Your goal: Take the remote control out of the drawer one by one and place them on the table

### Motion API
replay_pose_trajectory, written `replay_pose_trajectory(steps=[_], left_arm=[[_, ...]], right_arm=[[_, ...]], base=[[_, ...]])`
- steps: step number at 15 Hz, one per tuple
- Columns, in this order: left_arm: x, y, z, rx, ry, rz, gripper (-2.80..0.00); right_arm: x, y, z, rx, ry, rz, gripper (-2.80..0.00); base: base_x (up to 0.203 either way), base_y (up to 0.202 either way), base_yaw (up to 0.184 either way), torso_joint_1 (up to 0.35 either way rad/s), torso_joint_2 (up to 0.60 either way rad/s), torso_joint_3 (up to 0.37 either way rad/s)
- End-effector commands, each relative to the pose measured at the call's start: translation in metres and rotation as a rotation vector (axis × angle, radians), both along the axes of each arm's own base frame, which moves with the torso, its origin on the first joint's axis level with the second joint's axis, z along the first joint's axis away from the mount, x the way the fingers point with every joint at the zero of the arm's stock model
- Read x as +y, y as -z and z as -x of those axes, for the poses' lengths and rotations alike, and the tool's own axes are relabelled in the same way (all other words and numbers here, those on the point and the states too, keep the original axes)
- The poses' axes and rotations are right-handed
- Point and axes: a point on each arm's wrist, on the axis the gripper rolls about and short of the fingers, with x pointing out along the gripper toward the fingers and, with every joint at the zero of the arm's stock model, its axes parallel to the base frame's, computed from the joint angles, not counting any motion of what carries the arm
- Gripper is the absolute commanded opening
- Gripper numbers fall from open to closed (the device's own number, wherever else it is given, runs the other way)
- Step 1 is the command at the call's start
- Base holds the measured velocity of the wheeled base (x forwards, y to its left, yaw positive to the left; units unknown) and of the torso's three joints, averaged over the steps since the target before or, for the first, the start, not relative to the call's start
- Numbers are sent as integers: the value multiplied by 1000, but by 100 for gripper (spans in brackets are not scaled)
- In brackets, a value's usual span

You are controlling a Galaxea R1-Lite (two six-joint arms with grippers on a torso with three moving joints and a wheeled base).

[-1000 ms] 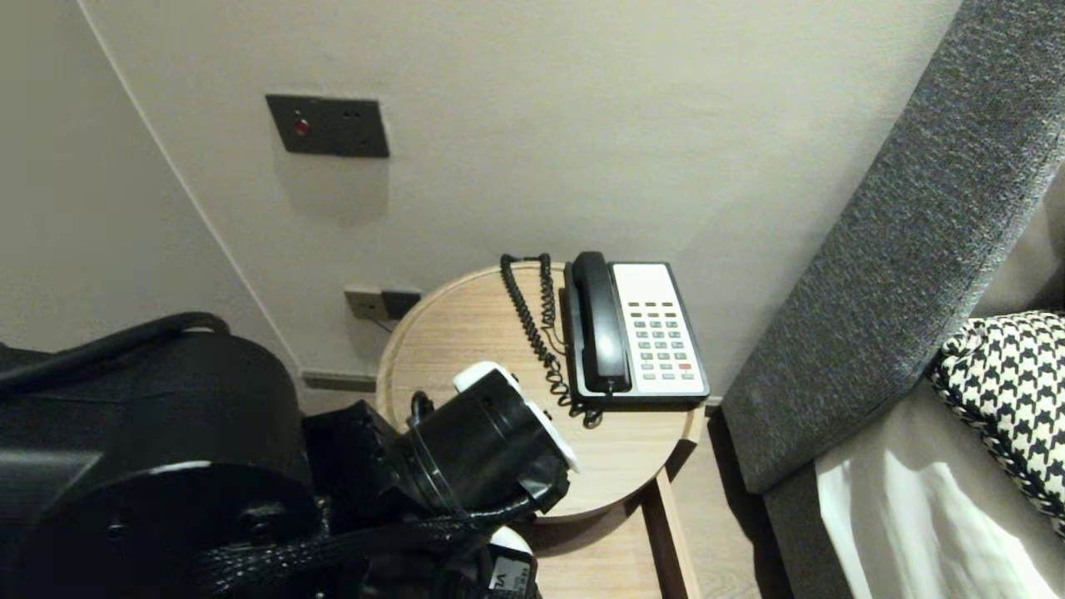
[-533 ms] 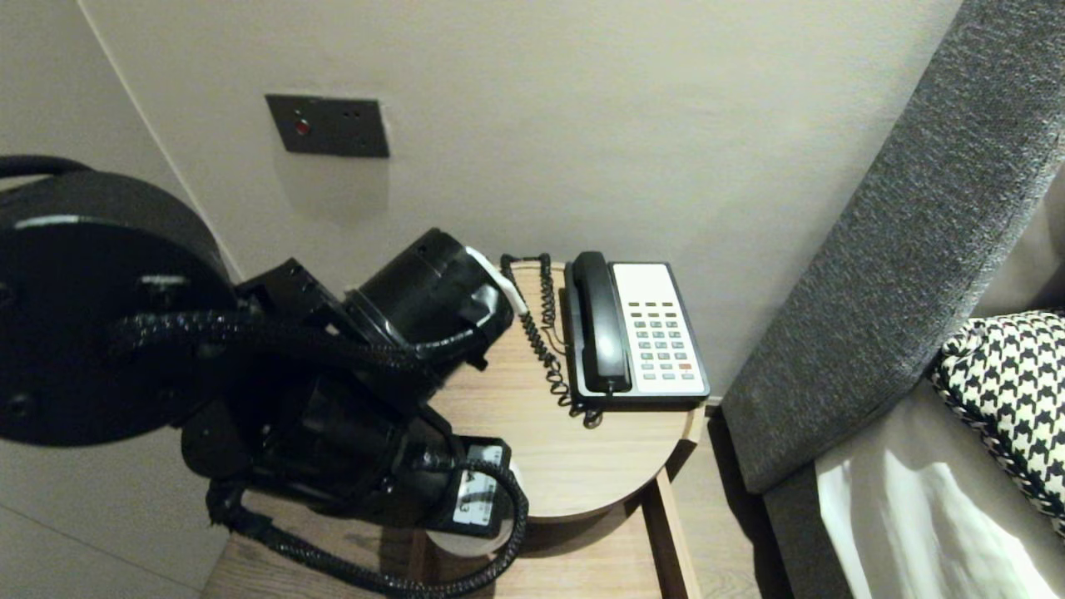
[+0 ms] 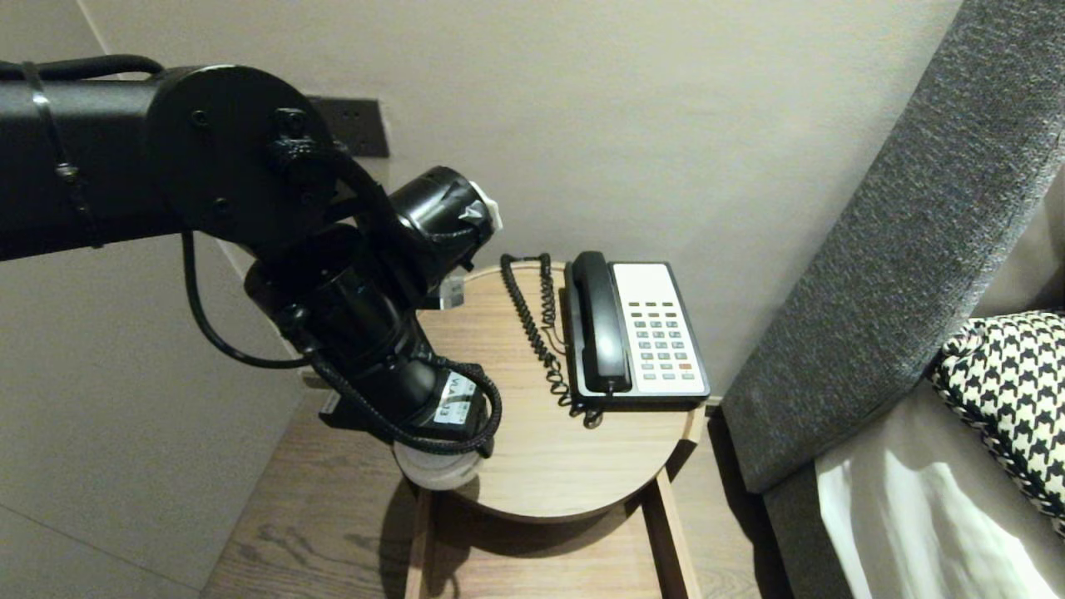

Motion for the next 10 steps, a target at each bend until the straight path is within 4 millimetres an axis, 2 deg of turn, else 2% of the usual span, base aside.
replay_pose_trajectory(steps=[1,10], left_arm=[[-13,14,-18,28,-3,-36,-280],[-29,34,-32,26,16,-33,-280]], right_arm=[[0,11,-3,40,0,0,-280],[0,11,-3,40,0,0,-280]], base=[[0,0,0,0,0,0],[0,0,0,0,0,0]])
